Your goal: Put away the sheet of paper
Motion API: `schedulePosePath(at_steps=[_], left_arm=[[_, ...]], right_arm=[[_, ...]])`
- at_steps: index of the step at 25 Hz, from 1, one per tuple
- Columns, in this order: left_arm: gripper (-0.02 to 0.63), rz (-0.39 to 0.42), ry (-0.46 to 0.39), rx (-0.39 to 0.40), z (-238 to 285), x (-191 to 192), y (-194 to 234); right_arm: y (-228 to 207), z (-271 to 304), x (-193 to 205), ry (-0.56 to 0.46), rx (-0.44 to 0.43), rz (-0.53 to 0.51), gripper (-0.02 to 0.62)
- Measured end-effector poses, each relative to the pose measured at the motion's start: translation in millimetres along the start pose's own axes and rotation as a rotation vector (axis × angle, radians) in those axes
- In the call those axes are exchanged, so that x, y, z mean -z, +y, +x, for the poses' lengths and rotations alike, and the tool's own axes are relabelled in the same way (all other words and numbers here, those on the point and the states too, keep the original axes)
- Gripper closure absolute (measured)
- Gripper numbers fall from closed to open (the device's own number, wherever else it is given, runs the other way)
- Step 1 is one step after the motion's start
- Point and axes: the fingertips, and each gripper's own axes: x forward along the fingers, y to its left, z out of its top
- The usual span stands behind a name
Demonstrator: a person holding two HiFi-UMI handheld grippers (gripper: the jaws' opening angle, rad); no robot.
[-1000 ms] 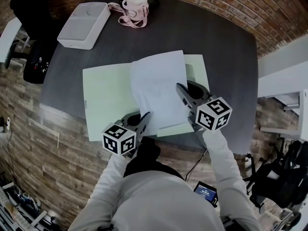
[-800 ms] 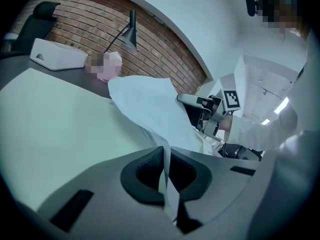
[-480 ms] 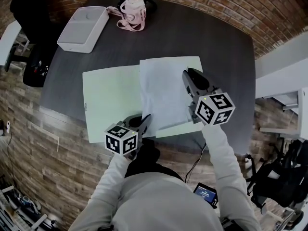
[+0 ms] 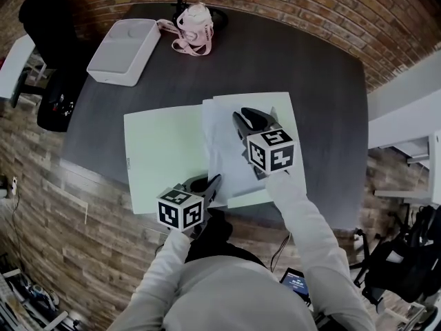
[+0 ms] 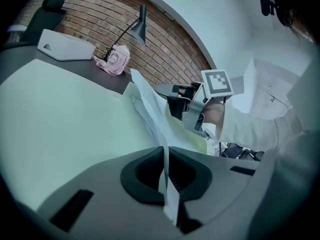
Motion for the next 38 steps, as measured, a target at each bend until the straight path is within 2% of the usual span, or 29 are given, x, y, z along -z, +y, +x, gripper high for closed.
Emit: schedulePosePath(at_steps=[7,16,21,28,33,38], left_arm=[[0.589,-0.013,0.034,-0.009,3.9,1.5,0.8],[0.589,-0.054,0.077,0.002,6.5,4.2,2.9],[0.589,-0.069,0.101,0.003,8.2,6.7,3.3],[0.589,-0.137,0.107,0.017,9.8,6.4,1.8],[0.589,-0.141,0.117,0.015,10.1,6.9,3.3],[0.589,-0.145,0.129,0.003,9.4,7.6,5.5]], right_arm=[[-6.5,27.4,22.4,0.108,0.023,0.001,0.474],[-6.3,45.7,43.6,0.172,0.012,0.031,0.466],[-4.6,53.3,54.0,0.219,0.018,0.009,0.462],[-4.4,58.5,61.5,0.29,0.048,-0.049,0.449],[-4.1,57.5,59.4,0.279,0.049,-0.044,0.443],[8.4,38.0,30.5,0.176,0.009,-0.045,0.445]])
